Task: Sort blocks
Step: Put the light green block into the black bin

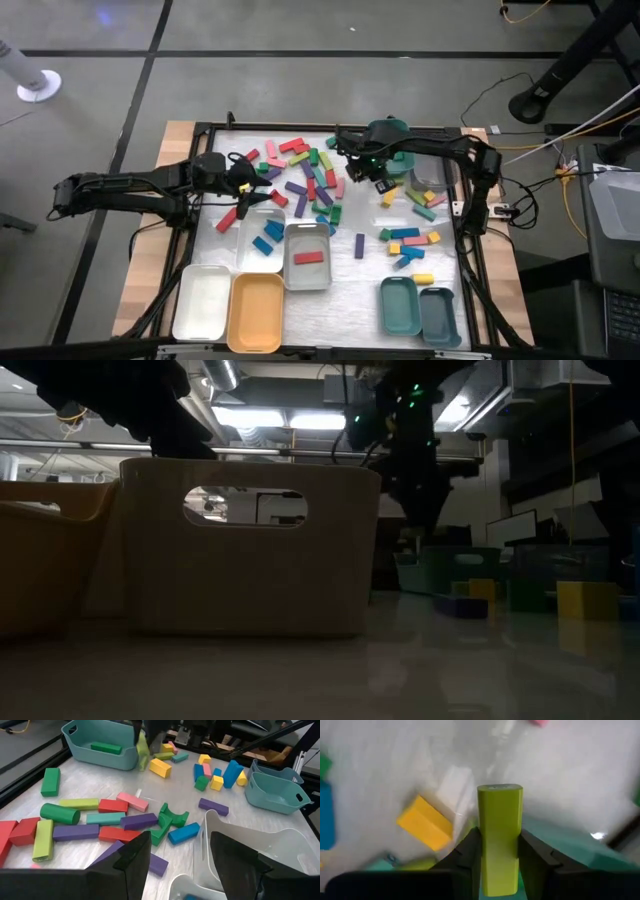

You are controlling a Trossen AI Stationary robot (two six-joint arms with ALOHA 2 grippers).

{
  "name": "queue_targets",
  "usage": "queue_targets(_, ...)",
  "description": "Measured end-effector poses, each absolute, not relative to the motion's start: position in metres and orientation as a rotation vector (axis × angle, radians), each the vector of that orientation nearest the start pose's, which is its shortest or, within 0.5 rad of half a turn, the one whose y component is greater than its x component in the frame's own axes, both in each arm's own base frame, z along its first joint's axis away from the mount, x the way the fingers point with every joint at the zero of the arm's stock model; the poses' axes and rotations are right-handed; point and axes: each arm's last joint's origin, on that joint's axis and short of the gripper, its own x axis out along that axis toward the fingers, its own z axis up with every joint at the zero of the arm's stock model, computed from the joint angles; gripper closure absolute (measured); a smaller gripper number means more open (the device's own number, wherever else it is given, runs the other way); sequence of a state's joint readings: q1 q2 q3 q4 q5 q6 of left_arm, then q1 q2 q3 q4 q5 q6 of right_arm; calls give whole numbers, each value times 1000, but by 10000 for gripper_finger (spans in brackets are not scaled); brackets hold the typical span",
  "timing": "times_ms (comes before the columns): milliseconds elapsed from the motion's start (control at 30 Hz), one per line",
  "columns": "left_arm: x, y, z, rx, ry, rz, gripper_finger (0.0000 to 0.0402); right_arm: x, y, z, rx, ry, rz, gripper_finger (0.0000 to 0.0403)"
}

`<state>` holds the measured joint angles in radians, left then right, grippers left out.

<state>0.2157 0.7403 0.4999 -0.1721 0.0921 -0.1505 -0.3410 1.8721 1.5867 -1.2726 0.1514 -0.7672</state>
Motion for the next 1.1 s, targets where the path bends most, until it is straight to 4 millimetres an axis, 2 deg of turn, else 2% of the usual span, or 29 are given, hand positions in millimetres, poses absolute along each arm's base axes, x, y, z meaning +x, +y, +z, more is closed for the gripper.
queue_targets(300, 163, 33, 243, -212, 398, 152, 208, 289, -115, 307, -462, 1568, 18, 299)
queue_targets(433, 163, 33, 243, -211, 398, 153, 208, 261, -128, 323, -292, 1567, -103, 298)
queue_targets(567, 163, 33, 243, -211, 396, 152, 208, 230, -153, 317, -101, 1557, -173, 298)
queue_targets(800, 163, 33, 243, -210, 394, 152, 208, 168, -192, 282, 154, 1657, -283, 297)
queue_targets(933, 163, 33, 243, -210, 393, 152, 208, 149, -212, 269, 231, 1625, -385, 297)
queue_targets(1100, 163, 33, 243, -210, 394, 152, 208, 138, -226, 264, 288, 1559, -514, 294)
